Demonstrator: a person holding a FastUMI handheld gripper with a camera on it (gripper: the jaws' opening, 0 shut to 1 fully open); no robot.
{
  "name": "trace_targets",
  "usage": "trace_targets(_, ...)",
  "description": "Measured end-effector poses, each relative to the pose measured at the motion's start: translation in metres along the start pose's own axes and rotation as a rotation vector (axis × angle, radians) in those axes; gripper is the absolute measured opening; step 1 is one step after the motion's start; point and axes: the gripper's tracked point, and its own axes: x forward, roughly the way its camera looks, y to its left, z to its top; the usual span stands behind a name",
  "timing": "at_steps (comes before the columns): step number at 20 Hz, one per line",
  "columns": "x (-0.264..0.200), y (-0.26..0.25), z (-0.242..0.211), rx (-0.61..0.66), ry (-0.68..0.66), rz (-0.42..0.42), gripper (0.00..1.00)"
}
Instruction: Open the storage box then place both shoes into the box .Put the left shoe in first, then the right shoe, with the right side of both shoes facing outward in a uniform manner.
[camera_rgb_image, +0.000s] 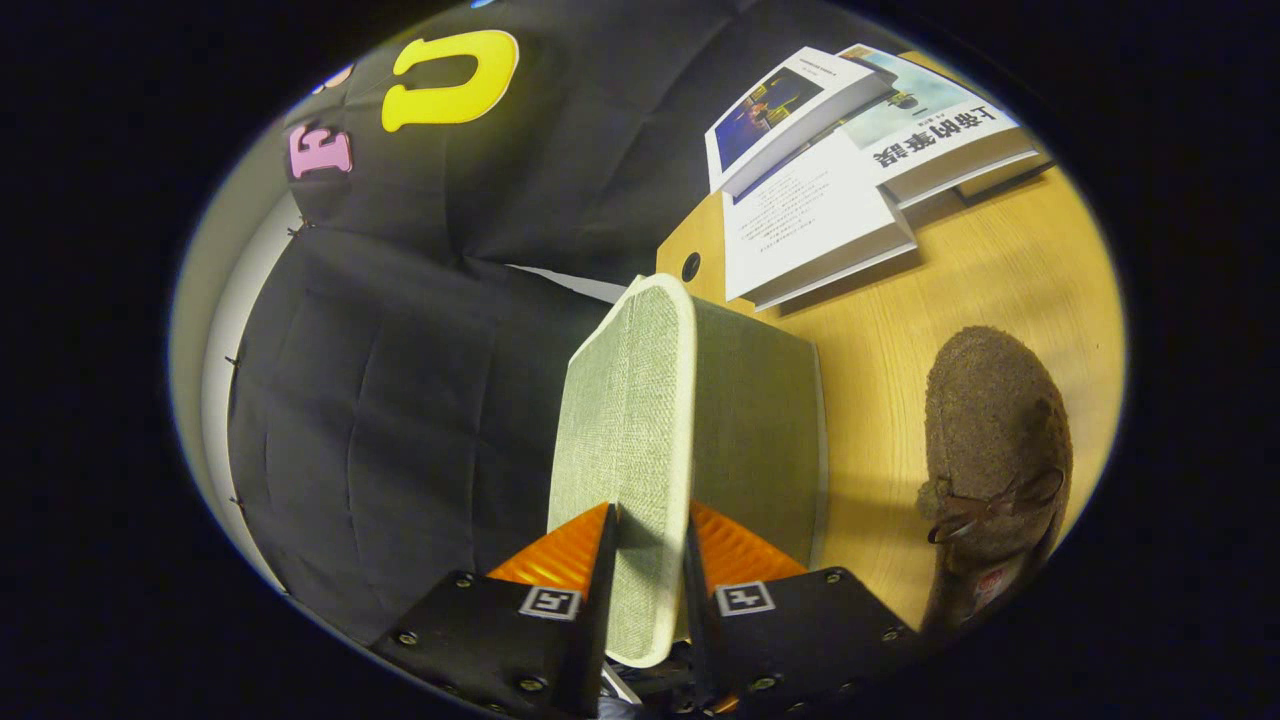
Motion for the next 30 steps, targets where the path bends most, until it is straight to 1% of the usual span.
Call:
trace_targets(1, -0.003, 0.004, 0.000, -0.014, 0.006, 0.007, 0.22)
trace_targets(3, -0.007, 0.017, -0.001, -0.054, 0.016, 0.037, 0.22)
trace_targets(6, -0.009, 0.034, 0.000, -0.110, 0.029, 0.051, 0.22)
trace_targets(10, -0.008, 0.050, 0.000, -0.130, 0.054, 0.067, 0.22)
trace_targets(18, -0.001, 0.113, 0.009, -0.242, 0.067, 0.110, 0.22)
trace_targets(22, 0.015, 0.140, 0.011, -0.293, 0.076, 0.086, 0.23)
trace_targets(27, 0.040, 0.183, 0.010, -0.366, 0.076, 0.102, 0.22)
trace_targets(30, 0.063, 0.206, 0.002, -0.377, 0.086, 0.111, 0.23)
